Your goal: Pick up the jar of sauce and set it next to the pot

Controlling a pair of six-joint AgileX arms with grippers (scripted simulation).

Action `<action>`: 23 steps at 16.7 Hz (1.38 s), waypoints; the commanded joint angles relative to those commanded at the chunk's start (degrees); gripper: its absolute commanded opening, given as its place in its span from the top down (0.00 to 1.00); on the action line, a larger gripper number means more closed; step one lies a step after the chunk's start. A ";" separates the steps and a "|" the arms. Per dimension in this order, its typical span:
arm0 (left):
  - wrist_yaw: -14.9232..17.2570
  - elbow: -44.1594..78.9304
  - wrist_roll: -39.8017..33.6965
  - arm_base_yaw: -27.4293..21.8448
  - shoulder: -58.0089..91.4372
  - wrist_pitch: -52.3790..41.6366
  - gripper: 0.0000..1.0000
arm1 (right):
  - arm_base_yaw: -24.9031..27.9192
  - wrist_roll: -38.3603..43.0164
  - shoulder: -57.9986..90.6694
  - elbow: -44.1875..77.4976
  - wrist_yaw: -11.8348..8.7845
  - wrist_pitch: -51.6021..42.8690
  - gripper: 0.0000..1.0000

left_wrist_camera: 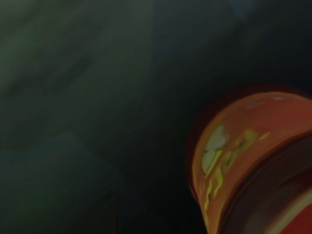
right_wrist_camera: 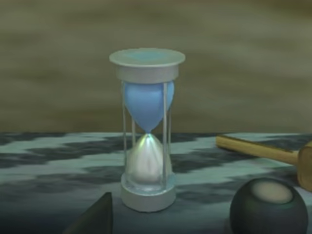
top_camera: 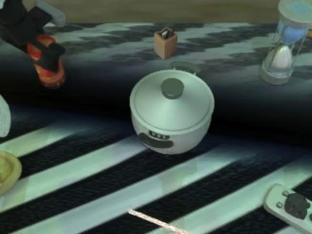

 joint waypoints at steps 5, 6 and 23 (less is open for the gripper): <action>0.00 0.00 0.00 0.00 0.00 0.00 0.53 | 0.00 0.00 0.00 0.00 0.00 0.00 0.00; 0.00 0.00 0.00 0.00 0.00 0.00 0.60 | 0.00 0.00 0.00 0.00 0.00 0.00 0.00; -0.09 -1.98 0.01 0.32 -1.81 0.78 1.00 | 0.00 0.00 0.00 0.00 0.00 0.00 0.00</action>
